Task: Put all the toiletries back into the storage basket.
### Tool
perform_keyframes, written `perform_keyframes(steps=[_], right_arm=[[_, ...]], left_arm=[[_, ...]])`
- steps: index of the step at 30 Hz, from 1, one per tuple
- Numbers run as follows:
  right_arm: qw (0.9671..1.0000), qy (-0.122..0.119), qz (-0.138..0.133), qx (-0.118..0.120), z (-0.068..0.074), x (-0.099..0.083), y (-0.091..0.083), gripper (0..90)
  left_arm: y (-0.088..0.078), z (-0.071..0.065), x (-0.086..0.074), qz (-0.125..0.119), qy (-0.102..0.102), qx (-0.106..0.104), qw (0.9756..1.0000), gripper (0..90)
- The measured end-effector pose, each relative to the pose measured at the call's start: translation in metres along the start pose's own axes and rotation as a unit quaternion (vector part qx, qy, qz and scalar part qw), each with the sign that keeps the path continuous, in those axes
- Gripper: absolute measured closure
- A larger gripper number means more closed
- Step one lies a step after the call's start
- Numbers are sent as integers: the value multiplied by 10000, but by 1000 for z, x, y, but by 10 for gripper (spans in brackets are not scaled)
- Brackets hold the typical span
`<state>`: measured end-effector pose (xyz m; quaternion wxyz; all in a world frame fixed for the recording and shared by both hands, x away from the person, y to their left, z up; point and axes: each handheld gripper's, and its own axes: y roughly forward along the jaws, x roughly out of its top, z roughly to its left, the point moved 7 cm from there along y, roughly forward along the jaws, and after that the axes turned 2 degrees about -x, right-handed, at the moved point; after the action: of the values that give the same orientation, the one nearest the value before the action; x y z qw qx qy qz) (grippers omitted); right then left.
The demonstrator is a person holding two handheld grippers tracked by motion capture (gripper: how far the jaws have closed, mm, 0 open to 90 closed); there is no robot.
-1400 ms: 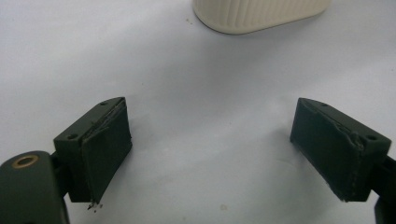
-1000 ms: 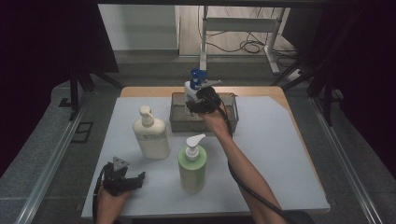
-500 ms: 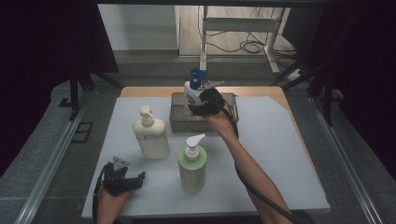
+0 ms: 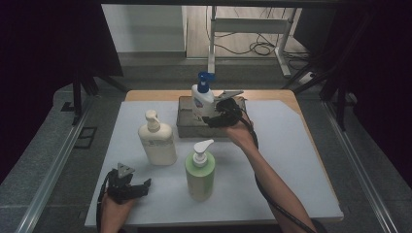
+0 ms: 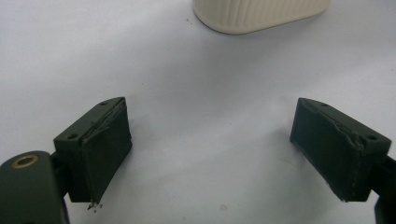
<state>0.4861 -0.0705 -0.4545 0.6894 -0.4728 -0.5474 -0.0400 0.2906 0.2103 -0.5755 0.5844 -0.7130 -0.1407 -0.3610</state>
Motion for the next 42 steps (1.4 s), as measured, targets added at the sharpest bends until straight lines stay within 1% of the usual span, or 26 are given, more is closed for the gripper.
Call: perform_keyframes(steps=[4, 6, 9, 11, 12, 14, 17, 18, 19, 20, 22, 25, 27, 34, 36, 39, 42], right_arm=[[10000, 17, 69, -14, -6, -7, -6, 249], [9999, 69, 118, -1, -10, -11, -8, 245], [9995, 178, 242, -10, -18, -17, -8, 233], [9993, 272, 270, -11, -23, -20, -8, 230], [9992, 311, 263, -4, -26, -21, -7, 234], [9985, 447, 311, -28, -30, -24, -5, 271], [9974, 634, 350, 15, -33, -25, -2, 427], [9972, 660, 359, 32, -34, -25, 0, 490], [9971, 651, 389, 34, -34, -25, 1, 555], [9971, 633, 427, 33, -34, -26, 3, 598], [9967, 636, 511, -35, -34, -27, 7, 708], [9964, 668, 520, -30, -34, -27, 14, 832], [9961, 718, 508, -27, -35, -26, 17, 893], [9940, 915, 595, -28, -38, -25, 31, 900], [9938, 904, 642, -72, -39, -26, 34, 900], [9928, 963, 704, -94, -40, -27, 39, 900], [9923, 955, 789, -62, -39, -29, 45, 900]], left_arm=[[0, 0, 0, 0, 0, 1, 10000, 119], [0, 0, 0, 3, 0, 2, 10000, 119], [0, 0, 0, 6, 3, 4, 10000, 119], [0, 0, 0, 5, 2, 4, 10000, 119], [0, 0, 0, 7, 2, 2, 10000, 119], [0, 0, 0, 13, 10, 6, 10000, 119], [0, 0, 0, 12, 10, 7, 10000, 119], [0, 0, 0, 14, 11, 6, 10000, 119], [0, 0, 0, 13, 10, 6, 10000, 119], [0, 0, 0, 12, 9, 6, 10000, 119], [0, 0, 0, 13, 10, 7, 10000, 119], [0, 0, 0, 14, 10, 6, 10000, 119], [0, 0, 0, 15, 9, 4, 10000, 119], [0, 0, 0, 15, 10, 5, 10000, 119], [0, 0, 0, 15, 10, 5, 10000, 119], [0, 0, 0, 14, 9, 5, 10000, 119], [0, 0, 0, 14, 9, 4, 10000, 119]])
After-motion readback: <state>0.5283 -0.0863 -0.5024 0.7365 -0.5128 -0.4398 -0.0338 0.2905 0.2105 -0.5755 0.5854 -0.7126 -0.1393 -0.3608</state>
